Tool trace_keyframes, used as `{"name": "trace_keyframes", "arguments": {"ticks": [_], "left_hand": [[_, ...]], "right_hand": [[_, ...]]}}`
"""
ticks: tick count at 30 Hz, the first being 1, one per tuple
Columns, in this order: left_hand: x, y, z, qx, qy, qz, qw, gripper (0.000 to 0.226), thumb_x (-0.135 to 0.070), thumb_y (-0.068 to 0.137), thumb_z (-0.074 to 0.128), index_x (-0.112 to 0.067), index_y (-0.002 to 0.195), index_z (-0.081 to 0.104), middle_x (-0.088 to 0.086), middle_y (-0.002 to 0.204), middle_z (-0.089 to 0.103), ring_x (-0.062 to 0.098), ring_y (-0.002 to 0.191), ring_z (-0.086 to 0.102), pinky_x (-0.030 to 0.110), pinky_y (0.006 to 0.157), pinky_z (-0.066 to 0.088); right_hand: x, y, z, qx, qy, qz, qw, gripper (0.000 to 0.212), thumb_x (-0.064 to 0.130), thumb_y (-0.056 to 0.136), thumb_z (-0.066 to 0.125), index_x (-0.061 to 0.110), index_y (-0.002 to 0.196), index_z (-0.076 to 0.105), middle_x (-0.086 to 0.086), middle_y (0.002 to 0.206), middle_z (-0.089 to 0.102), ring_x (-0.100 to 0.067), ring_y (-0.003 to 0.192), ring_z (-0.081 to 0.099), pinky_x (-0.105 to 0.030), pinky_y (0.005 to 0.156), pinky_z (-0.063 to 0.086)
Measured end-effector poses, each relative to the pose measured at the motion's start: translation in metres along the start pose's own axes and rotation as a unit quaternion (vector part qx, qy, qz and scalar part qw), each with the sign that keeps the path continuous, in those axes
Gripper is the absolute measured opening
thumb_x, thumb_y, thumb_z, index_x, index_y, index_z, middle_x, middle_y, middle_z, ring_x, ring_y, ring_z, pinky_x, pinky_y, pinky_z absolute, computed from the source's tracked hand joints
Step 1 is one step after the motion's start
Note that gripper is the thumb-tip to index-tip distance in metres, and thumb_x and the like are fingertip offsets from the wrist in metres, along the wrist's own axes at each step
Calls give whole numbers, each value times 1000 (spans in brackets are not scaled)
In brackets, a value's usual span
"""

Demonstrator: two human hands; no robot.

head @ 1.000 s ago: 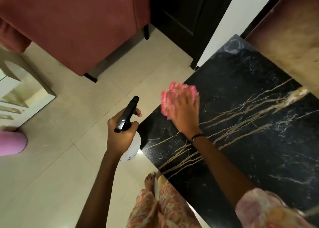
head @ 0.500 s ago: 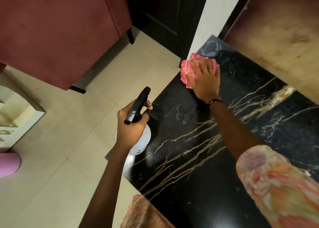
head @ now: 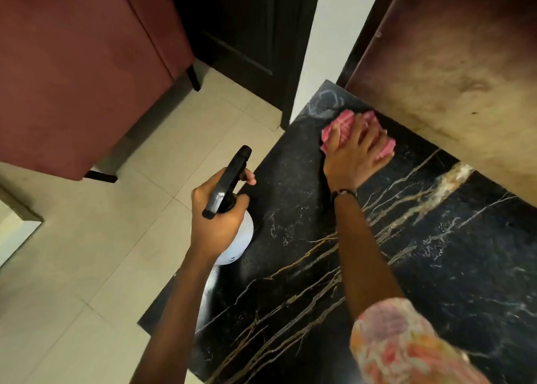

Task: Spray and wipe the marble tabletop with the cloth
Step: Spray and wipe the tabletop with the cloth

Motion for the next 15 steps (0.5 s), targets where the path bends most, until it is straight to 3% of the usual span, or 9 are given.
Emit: {"name": "trace_keyframes", "arguments": {"ticks": [8,12,15], "left_hand": [[1,10,16,26,-38,15,999,45,6,70,48,-32,89,63,-14,87,68,-2,59,59,12,67,42],[-3,14,24,36,-38,29,998,47,7,70,49,-33,90,63,-16,87,68,-2,62,61,9,67,42],[-4,15,24,34,-32,34,998,49,8,71,49,-34,92,62,-17,87,68,-2,63,61,10,68,43]], "right_hand": [[60,81,22,53,-42,-81,994,64,62,95,20,27,149,25,-14,151,33,-42,141,21,-62,113,11],[101,85,28,76,-52,-177,980,63,63,94,29,28,146,29,-11,150,35,-38,138,28,-63,111,16],[112,67,27,84,-61,-248,963,61,62,93,34,28,143,36,-11,152,32,-38,141,23,-65,112,13]]}}
Point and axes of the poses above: each hand's wrist, its own y-axis towards the middle knuckle, its own z-axis out of the palm, x = y × z, the point moved 8 cm from there along y, towards the middle knuckle
